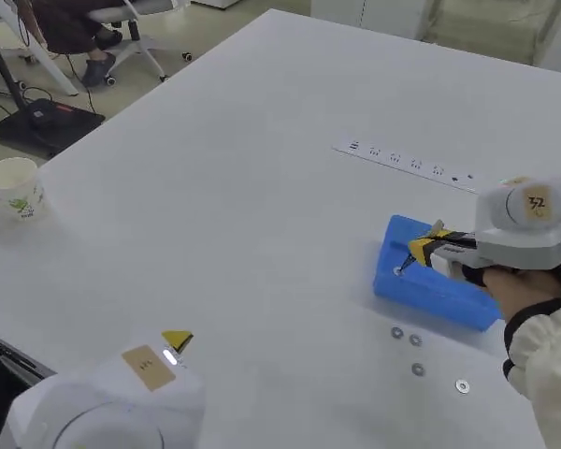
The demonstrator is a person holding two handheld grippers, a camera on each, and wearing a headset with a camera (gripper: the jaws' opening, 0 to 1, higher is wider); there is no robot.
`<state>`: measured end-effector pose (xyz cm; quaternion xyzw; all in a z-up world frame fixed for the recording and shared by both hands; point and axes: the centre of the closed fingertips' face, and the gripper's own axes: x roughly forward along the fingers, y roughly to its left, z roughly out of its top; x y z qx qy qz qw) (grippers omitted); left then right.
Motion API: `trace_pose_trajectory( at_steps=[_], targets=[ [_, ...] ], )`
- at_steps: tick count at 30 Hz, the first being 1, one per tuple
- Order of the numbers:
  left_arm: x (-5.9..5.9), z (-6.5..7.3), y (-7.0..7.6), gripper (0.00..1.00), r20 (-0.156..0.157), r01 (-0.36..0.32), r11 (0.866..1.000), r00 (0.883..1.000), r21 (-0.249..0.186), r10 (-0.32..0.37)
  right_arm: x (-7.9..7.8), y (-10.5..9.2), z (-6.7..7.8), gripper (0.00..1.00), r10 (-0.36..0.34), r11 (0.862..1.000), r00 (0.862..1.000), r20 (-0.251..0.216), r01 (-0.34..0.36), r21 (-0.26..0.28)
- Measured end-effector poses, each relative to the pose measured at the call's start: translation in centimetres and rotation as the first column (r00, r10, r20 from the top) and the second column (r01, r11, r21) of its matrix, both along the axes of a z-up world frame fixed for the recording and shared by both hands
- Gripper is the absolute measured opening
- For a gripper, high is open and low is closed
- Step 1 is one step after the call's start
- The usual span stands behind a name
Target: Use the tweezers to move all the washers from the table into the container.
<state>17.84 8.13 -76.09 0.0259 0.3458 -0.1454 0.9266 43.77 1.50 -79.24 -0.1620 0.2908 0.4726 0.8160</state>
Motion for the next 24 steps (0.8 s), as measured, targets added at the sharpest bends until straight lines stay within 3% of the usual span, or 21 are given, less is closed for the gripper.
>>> trace_pose_trajectory(
  at_steps=[9,24],
  targets=[
    [0.0,-0.2,0.0,0.99,-0.014,-0.007,1.0,1.0,0.006,0.008,0.4,0.2,-1.3,0.01,0.001,1.0,1.0,-0.012,-0.001,-0.011],
    [0.4,-0.4,-0.3,0.99,-0.027,0.007,1.0,1.0,0.011,-0.006,0.4,0.2,-2.1,0.01,-0.007,1.0,1.0,-0.029,0.006,-0.015]
  ],
)
